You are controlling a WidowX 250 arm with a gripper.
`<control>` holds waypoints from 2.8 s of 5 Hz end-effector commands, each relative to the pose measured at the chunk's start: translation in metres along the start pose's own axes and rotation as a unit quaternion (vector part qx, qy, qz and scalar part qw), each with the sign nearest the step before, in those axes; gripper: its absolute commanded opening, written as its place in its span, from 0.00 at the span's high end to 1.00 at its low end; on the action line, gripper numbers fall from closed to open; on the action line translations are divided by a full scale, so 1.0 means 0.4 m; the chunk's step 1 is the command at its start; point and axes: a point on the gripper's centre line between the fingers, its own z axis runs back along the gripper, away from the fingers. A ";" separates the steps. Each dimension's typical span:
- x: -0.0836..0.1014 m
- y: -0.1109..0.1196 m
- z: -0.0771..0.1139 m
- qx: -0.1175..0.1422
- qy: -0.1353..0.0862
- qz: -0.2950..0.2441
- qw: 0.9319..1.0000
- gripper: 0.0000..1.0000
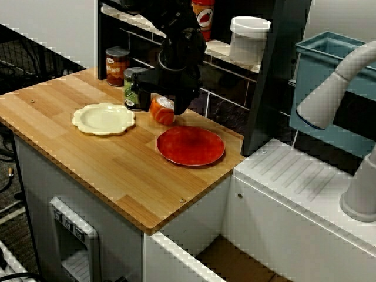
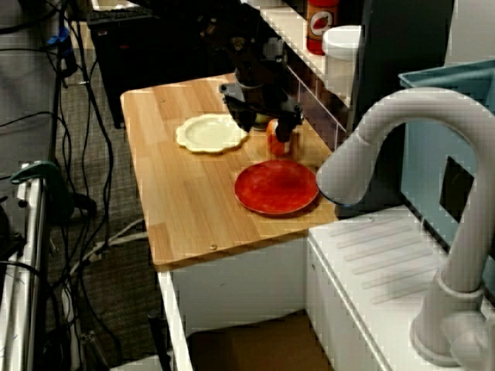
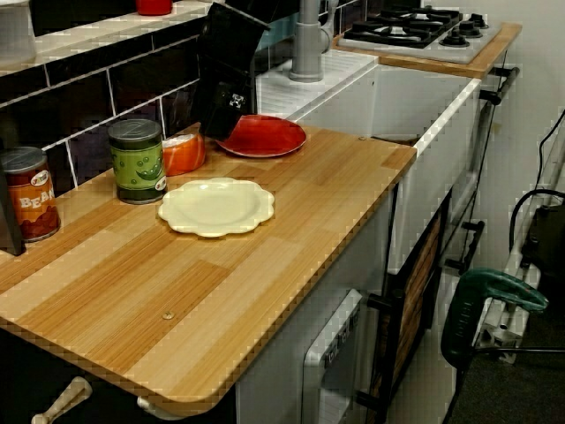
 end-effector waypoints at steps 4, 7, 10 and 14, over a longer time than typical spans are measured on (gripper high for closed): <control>0.040 -0.001 0.034 -0.057 -0.039 0.050 0.996 0.00; 0.084 -0.024 -0.017 -0.036 -0.070 0.066 0.995 0.00; 0.103 -0.013 -0.031 -0.014 -0.071 0.057 0.996 0.00; 0.084 0.012 -0.041 -0.007 -0.060 0.059 0.996 1.00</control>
